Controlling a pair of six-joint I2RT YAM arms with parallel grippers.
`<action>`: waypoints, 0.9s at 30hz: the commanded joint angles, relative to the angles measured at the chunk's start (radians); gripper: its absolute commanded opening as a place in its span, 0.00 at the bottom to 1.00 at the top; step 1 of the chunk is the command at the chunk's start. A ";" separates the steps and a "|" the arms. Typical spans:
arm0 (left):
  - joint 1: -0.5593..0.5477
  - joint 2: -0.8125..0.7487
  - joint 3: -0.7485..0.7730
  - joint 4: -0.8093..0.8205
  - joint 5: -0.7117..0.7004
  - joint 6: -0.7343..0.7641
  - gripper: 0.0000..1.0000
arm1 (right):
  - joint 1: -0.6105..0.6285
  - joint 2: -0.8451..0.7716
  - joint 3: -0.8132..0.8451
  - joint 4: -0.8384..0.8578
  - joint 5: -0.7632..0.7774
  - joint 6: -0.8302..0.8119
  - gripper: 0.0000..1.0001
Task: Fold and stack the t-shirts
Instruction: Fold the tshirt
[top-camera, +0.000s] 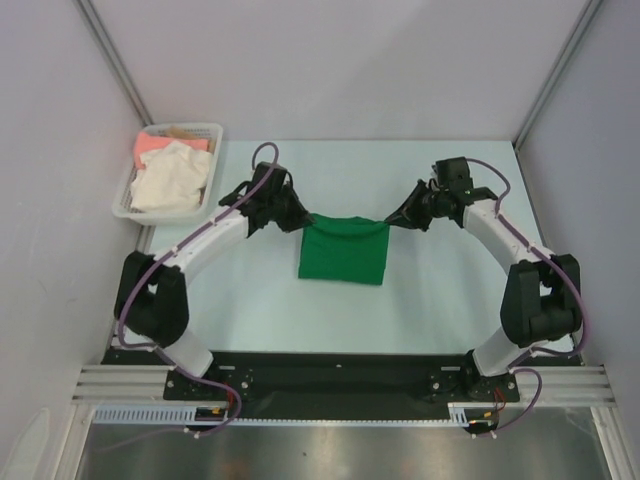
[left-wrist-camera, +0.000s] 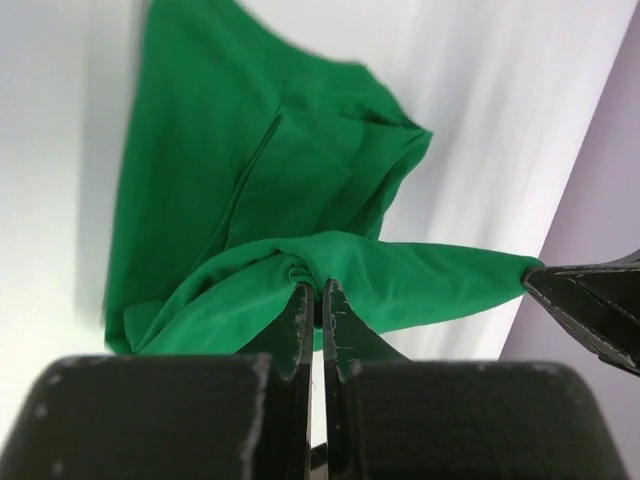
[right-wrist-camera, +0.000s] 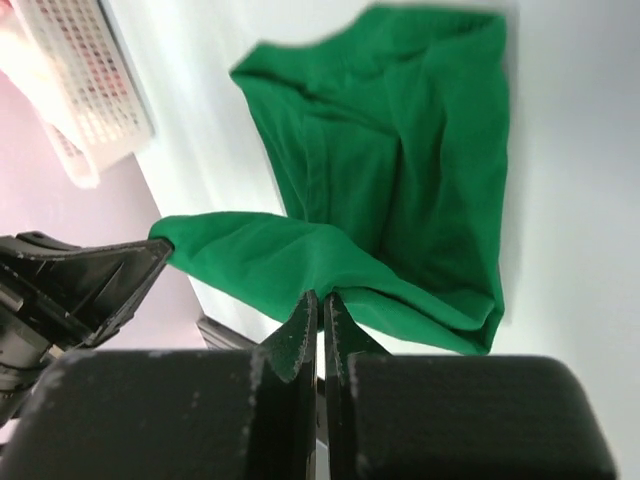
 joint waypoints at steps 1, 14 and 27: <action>0.028 0.086 0.129 0.046 0.105 0.086 0.00 | -0.035 0.035 0.086 0.045 -0.042 -0.037 0.00; 0.089 0.200 0.200 0.039 0.049 0.100 0.00 | -0.074 0.305 0.244 0.065 -0.149 -0.064 0.00; 0.129 0.460 0.425 -0.051 0.075 0.181 0.11 | -0.091 0.449 0.336 0.059 -0.093 -0.048 0.15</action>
